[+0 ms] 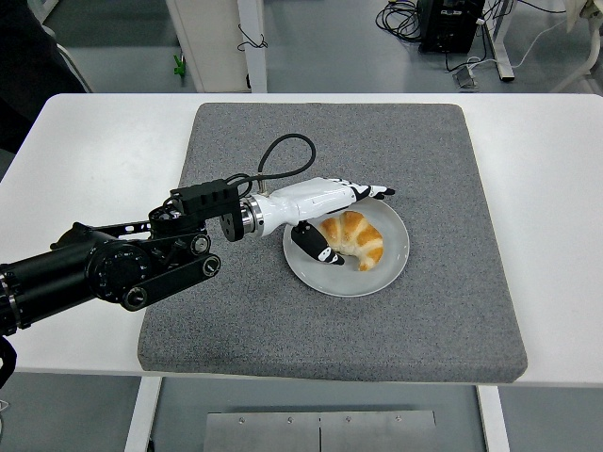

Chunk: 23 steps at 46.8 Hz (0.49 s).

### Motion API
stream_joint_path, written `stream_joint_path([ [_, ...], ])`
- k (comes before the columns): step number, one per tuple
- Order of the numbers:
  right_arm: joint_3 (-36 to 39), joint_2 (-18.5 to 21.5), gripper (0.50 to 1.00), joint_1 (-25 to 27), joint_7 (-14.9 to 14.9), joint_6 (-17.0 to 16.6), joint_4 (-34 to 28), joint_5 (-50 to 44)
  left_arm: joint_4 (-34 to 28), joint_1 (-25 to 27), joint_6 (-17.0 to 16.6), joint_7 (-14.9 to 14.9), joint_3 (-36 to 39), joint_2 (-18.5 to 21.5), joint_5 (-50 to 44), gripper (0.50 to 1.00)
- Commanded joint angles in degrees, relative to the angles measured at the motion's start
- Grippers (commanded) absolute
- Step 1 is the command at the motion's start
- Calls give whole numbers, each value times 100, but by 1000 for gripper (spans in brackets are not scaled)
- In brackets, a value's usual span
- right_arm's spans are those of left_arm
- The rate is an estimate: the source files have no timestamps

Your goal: Place the bread on the plate

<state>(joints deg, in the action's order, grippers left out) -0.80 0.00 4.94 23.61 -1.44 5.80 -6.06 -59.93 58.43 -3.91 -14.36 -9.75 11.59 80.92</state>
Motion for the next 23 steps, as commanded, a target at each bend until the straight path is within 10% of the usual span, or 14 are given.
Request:
stream_joint_path([
  [1, 1, 0, 1000, -1, 3, 3, 0, 0, -10, 19, 4, -6, -9, 10, -129, 958],
  [23, -8, 0, 1000, -1, 3, -5, 0, 0, -71, 80, 751, -50, -800, 63, -1087, 972],
])
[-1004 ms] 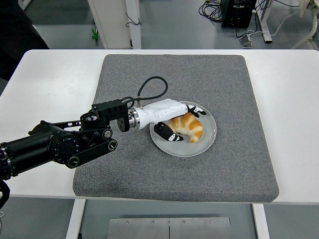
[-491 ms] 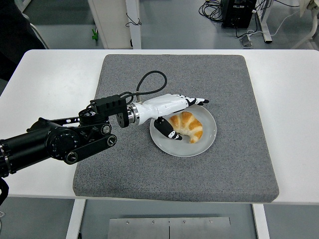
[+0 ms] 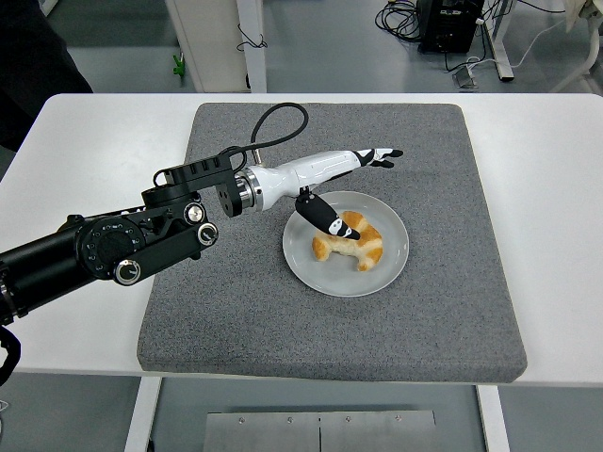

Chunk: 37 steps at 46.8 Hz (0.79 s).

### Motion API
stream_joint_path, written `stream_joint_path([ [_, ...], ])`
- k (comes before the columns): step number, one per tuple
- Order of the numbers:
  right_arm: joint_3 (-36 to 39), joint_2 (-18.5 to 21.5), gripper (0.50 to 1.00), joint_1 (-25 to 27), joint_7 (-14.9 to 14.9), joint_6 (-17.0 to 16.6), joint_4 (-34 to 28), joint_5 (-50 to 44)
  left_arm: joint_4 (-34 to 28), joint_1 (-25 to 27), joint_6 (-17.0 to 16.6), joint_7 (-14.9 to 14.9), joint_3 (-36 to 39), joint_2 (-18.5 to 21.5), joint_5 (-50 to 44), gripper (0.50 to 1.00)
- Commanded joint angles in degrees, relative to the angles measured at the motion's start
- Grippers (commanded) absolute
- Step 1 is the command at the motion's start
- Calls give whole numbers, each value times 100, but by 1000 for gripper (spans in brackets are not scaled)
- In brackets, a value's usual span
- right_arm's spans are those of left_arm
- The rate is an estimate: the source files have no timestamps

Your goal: Place the bread on the plate

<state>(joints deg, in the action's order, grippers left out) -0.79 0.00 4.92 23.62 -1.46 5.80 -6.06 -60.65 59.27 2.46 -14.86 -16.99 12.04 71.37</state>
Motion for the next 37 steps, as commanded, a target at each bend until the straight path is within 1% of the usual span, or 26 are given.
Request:
stream_joint_path([
  [1, 0, 0, 1000, 9, -6, -4, 0, 0, 1, -3, 141, 1, -94, 27, -176, 972],
  [5, 0, 0, 1000, 1, -6, -4, 0, 0, 1, -3, 202, 1, -199, 71, -360, 974],
  [12, 0, 0, 1000, 0, 2, -4, 0, 0, 10, -29, 211, -8, -401, 123, -861, 974],
  [20, 0, 0, 1000, 0, 2, 5, 0, 0, 45, -91, 202, -8, -796, 237, -1827, 975],
  [24, 0, 0, 1000, 0, -6, -4, 0, 0, 176, -91, 202, -8, -972, 255, -2495, 975],
  [28, 0, 0, 1000, 0, -6, 5, 0, 0, 448, -91, 176, 1, -1017, 246, -3110, 975],
  [37, 0, 0, 1000, 0, 2, 5, 0, 0, 888, -82, 132, 1, -1087, 203, -3805, 975],
])
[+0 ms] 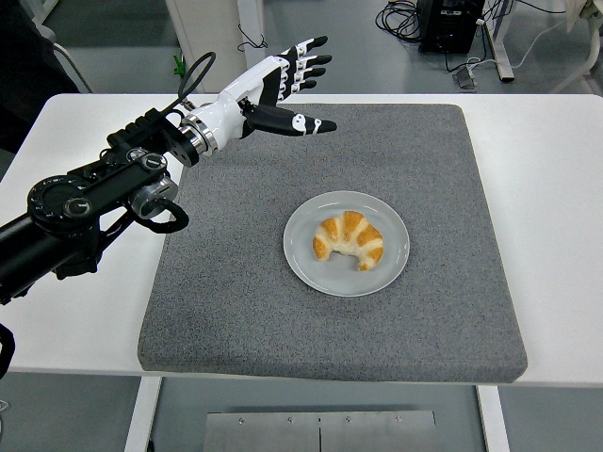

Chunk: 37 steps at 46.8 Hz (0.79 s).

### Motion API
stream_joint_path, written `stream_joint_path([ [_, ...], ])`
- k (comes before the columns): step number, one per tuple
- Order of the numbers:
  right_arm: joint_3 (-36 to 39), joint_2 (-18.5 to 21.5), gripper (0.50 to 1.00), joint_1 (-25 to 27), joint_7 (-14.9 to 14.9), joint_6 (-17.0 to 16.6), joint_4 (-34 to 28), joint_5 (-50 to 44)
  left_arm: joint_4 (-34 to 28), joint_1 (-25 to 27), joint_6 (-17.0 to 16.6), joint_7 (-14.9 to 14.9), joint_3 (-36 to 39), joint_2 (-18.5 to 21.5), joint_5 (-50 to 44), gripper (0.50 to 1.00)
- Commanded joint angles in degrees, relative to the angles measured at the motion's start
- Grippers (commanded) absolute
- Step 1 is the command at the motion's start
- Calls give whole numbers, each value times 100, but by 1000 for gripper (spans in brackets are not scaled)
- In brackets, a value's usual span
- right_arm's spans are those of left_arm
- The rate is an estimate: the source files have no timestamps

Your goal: Place the bread on the plate

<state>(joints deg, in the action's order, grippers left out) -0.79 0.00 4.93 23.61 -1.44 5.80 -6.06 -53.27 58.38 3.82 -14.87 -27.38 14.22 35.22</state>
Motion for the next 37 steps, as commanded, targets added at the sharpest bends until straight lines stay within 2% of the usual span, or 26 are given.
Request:
stream_joint_path([
  [1, -9, 0, 1000, -1, 3, -5, 0, 0, 202, 7, -13, 1, -83, -24, -260, 975],
  [6, 0, 0, 1000, -1, 3, 3, 0, 0, 483, 16, -31, 1, -338, -68, -647, 975],
  [13, 0, 0, 1000, -1, 3, 3, 0, 0, 1335, 69, -154, -8, -655, -533, -1271, 975],
  [19, -9, 0, 1000, -1, 3, -5, 0, 0, 1697, 78, -154, -34, -699, -648, -1614, 975],
  [28, -9, 0, 1000, 8, 3, 3, 0, 0, 2101, 51, -154, -491, -848, -797, -2097, 977],
  [37, 0, 0, 1000, -1, 3, -5, 0, 0, 2523, 16, -154, -570, -945, -1087, -2564, 977],
])
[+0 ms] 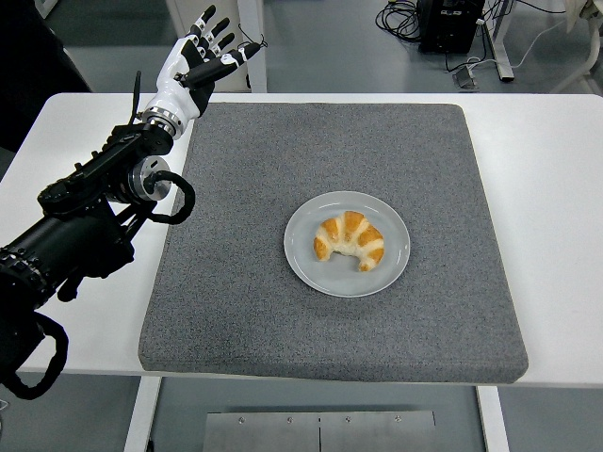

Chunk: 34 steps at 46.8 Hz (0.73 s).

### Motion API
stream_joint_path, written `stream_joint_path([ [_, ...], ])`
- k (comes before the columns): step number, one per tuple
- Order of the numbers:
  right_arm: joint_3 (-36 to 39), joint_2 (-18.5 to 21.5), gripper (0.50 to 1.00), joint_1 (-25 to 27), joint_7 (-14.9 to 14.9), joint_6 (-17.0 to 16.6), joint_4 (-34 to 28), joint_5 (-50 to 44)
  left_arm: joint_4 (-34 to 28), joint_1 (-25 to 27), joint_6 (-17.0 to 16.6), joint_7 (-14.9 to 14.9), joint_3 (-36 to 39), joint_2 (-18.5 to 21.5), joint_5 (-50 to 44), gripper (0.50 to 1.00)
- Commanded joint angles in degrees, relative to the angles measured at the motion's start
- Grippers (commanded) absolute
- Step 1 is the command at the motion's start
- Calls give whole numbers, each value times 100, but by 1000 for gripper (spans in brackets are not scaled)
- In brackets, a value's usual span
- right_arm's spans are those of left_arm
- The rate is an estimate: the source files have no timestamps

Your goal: Place the bread on the plate

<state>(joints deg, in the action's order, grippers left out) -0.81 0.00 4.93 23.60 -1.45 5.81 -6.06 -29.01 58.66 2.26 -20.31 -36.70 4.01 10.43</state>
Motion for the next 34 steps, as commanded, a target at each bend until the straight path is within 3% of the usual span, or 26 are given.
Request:
stream_joint_path([
  [1, 2, 0, 1000, 0, 4, -5, -1, 0, 133, -12, 2, -52, -13, -93, -111, 977],
  [18, 2, 0, 1000, 0, -4, -13, 8, 0, 660, -4, 37, -149, -171, -234, -726, 983],
  [34, -16, 0, 1000, -9, 4, -13, 52, 0, 695, -4, 72, -140, -215, -199, -744, 984],
])
